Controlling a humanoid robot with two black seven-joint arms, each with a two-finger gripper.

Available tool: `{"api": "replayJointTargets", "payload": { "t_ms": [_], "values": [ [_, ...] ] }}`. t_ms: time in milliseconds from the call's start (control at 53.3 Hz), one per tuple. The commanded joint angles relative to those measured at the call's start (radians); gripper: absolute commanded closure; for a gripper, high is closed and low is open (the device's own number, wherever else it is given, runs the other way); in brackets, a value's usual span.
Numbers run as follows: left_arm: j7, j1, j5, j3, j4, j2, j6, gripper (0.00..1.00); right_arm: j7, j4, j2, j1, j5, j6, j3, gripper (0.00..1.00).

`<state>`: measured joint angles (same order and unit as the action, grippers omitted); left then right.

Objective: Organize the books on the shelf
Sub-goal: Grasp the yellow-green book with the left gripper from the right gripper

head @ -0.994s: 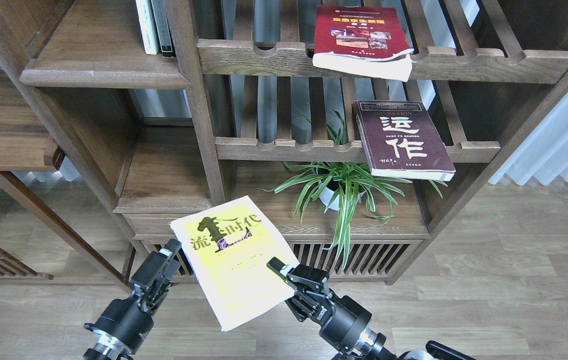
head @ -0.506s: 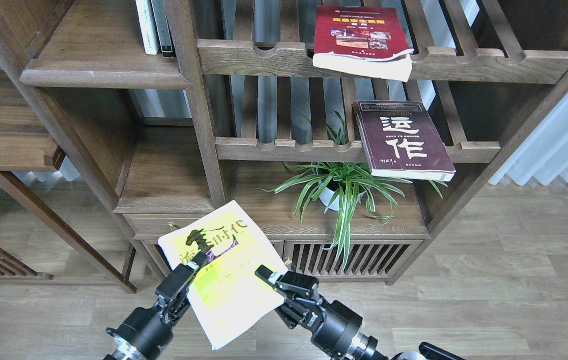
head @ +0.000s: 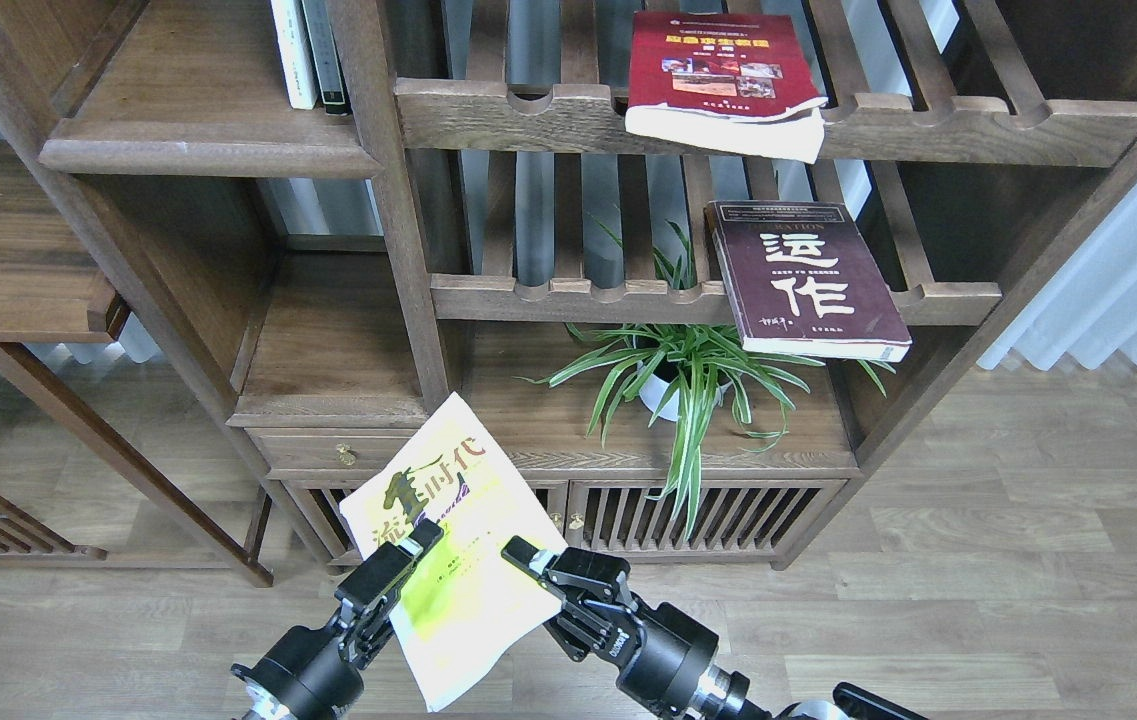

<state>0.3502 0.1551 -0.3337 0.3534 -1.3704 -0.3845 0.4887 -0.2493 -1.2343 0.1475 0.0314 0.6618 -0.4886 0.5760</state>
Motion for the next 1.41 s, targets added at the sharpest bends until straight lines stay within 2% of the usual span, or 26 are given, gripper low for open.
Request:
{"api": "replayJointTargets", "payload": {
  "t_ms": [0, 94, 263, 300, 356, 844, 900, 994, 1032, 1163, 1294, 1388],
  "values": [
    [0.001, -0.002, 0.004, 0.001, 0.001, 0.003, 0.0, 0.49, 0.002, 0.002, -0.005, 0.002, 0.001, 0.0, 0.007, 0.94],
    [0.001, 0.0, 0.004, 0.004, 0.001, 0.004, 0.0, 0.61, 0.001, 0.015, -0.005, 0.004, 0.001, 0.0, 0.01, 0.94],
    [0.004, 0.001, 0.004, 0.009, 0.001, 0.004, 0.0, 0.74, 0.002, 0.018, -0.006, 0.004, 0.001, 0.0, 0.01, 0.94],
    [0.006, 0.001, 0.005, 0.009, 0.001, 0.004, 0.0, 0.83, 0.002, 0.022, -0.011, 0.004, 0.001, 0.0, 0.01, 0.94],
    [0.006, 0.001, 0.007, 0.01, 0.001, 0.004, 0.0, 0.9, 0.002, 0.032, -0.02, 0.005, 0.001, 0.0, 0.01, 0.94],
    [0.009, -0.009, 0.048, 0.012, 0.001, -0.002, 0.0, 0.91, 0.007, 0.085, -0.037, 0.024, 0.004, 0.0, 0.018, 0.92],
    [0.009, -0.009, 0.05, 0.016, 0.001, -0.002, 0.0, 0.91, 0.009, 0.085, -0.037, 0.024, 0.004, 0.0, 0.018, 0.9],
    [0.009, -0.011, 0.051, 0.021, 0.002, -0.002, 0.0, 0.92, 0.009, 0.085, -0.037, 0.025, 0.002, 0.0, 0.018, 0.69],
    [0.009, -0.015, 0.051, 0.022, 0.002, -0.004, 0.0, 0.92, 0.009, 0.084, -0.036, 0.024, -0.001, 0.0, 0.016, 0.56],
    [0.009, -0.02, 0.053, 0.024, 0.002, -0.004, 0.0, 0.92, 0.01, 0.084, -0.036, 0.025, -0.004, 0.0, 0.016, 0.42],
    [0.009, -0.025, 0.055, 0.03, 0.008, -0.005, 0.0, 0.93, 0.018, 0.085, -0.036, 0.027, -0.011, 0.0, 0.018, 0.23],
    [0.009, -0.029, 0.055, 0.039, 0.019, -0.011, 0.0, 0.94, 0.021, 0.087, -0.032, 0.032, -0.011, 0.0, 0.018, 0.16]
  ]
}}
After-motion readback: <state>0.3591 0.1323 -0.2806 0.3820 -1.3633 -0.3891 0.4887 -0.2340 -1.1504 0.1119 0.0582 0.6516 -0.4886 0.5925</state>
